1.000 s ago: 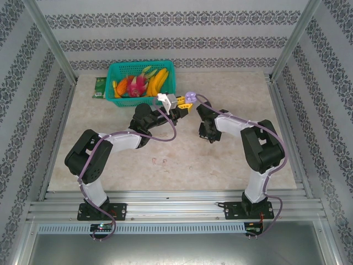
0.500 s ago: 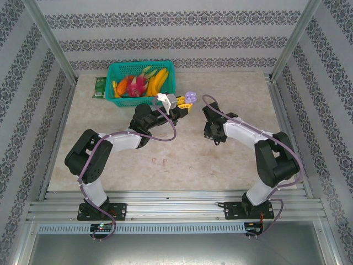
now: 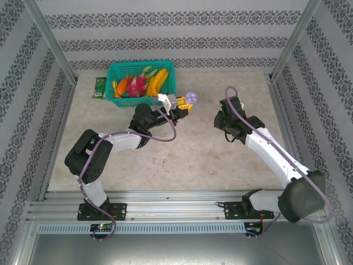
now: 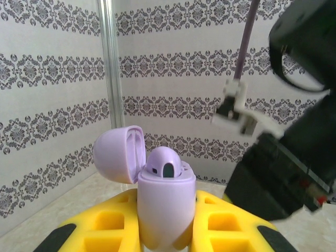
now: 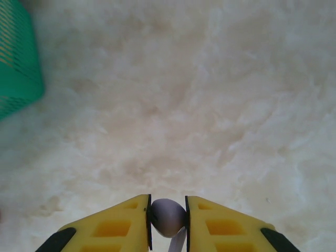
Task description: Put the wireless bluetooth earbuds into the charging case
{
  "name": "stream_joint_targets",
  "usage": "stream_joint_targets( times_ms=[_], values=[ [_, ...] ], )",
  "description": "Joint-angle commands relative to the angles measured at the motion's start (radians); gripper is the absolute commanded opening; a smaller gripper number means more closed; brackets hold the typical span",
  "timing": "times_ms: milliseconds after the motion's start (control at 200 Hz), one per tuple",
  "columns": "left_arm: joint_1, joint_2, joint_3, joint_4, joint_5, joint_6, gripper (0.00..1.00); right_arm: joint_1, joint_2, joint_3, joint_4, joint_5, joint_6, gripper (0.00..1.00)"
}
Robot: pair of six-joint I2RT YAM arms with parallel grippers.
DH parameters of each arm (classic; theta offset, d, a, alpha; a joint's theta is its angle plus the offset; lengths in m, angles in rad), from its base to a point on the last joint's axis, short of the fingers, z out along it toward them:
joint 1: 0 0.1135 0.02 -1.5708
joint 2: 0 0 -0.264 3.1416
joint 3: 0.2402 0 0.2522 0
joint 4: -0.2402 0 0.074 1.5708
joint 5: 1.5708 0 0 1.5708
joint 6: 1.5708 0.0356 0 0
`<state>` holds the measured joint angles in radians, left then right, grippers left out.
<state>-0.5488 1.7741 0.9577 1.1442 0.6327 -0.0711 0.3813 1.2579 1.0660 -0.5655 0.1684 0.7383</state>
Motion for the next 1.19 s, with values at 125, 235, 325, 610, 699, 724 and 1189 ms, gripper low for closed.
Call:
stream_joint_targets(
  times_ms=[125, 235, 325, 610, 699, 724, 1189],
  values=[
    [-0.004, 0.039, 0.058, -0.012, 0.088, 0.012, 0.00, -0.001, -0.097, 0.067, 0.140, -0.050, -0.076, 0.23],
    [-0.004, 0.050, 0.076, -0.016, 0.120, 0.002, 0.00, 0.008, -0.129, 0.071, 0.217, -0.081, -0.099, 0.24],
    [-0.008, 0.058, 0.089, -0.026, 0.134, 0.004, 0.00, 0.029, -0.148, 0.074, 0.280, -0.095, -0.130, 0.24],
    [-0.026, 0.080, 0.148, -0.050, 0.162, -0.003, 0.00, 0.082, -0.176, 0.050, 0.453, -0.155, -0.228, 0.24],
    [-0.030, 0.088, 0.164, -0.041, 0.160, -0.022, 0.00, 0.085, -0.181, 0.035, 0.493, -0.168, -0.245, 0.24],
    [-0.031, 0.089, 0.169, -0.036, 0.158, -0.028, 0.00, 0.085, -0.183, 0.030, 0.505, -0.172, -0.247, 0.24],
    [-0.036, 0.099, 0.197, 0.024, 0.132, -0.122, 0.00, 0.088, -0.194, -0.046, 0.625, -0.205, -0.250, 0.23]
  ],
)
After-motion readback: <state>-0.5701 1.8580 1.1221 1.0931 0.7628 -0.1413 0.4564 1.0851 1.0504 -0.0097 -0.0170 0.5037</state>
